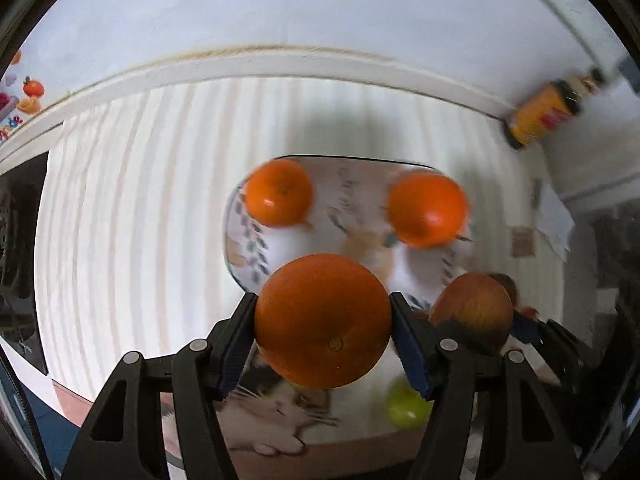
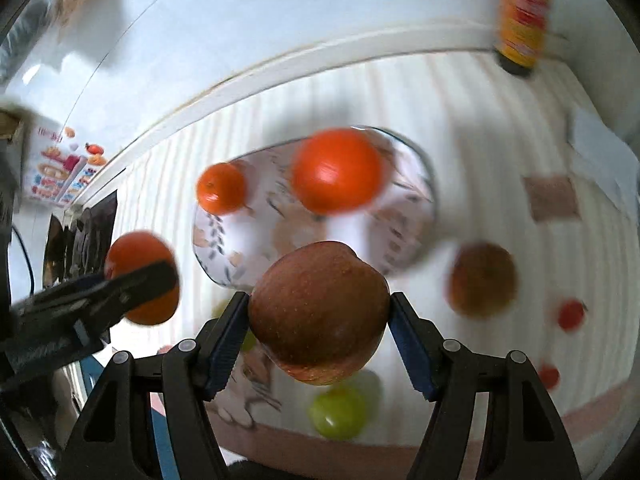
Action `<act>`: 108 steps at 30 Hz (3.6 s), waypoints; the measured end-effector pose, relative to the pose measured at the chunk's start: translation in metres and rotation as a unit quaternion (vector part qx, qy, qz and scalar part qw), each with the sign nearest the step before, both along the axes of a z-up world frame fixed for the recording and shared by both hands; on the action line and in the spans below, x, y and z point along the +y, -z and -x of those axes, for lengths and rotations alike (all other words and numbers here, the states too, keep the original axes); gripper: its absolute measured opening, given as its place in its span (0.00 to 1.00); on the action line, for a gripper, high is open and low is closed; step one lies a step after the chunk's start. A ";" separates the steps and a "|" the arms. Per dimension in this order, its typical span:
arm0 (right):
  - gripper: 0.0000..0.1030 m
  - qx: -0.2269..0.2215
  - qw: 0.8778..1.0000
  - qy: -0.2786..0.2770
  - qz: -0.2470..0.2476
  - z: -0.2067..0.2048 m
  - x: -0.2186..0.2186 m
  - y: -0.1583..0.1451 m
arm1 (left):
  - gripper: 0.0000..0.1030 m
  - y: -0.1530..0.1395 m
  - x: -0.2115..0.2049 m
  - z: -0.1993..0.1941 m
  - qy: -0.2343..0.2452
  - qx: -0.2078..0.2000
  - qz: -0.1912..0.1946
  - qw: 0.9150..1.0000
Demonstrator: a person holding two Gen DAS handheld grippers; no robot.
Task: Organize fruits
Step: 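Place the orange and brown apple on the plate and open both tools, then lift both tools back from the plate, then grasp a green apple with the left tool while the right tool grasps an orange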
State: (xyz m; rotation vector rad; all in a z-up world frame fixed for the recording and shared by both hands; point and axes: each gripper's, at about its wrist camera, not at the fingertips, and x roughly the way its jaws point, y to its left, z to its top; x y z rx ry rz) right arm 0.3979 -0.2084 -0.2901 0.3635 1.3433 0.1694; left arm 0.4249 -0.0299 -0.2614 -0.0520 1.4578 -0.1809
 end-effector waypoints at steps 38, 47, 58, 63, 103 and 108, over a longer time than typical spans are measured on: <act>0.92 0.056 0.994 -0.021 0.090 -0.045 0.026 0.031 | 0.94 0.032 0.028 -0.028 -0.049 0.029 -0.034 0.998; 0.93 0.037 0.993 -0.013 0.115 -0.015 0.011 -0.002 | 0.94 -0.012 0.024 0.016 -0.037 -0.036 -0.058 0.997; 0.93 -0.021 0.992 -0.014 0.122 0.035 0.008 -0.072 | 0.94 -0.067 0.019 0.066 -0.025 -0.074 -0.037 0.996; 0.93 -0.047 0.992 -0.008 0.120 0.058 0.006 -0.104 | 0.94 -0.091 0.018 0.086 -0.014 -0.091 -0.033 0.995; 0.83 0.061 0.997 0.048 0.010 0.049 -0.033 0.013 | 0.96 0.035 0.019 0.080 -0.014 0.029 -0.085 0.996; 0.82 0.102 0.994 0.029 0.005 0.029 -0.025 0.059 | 0.96 0.060 0.015 0.067 -0.027 0.051 -0.066 0.996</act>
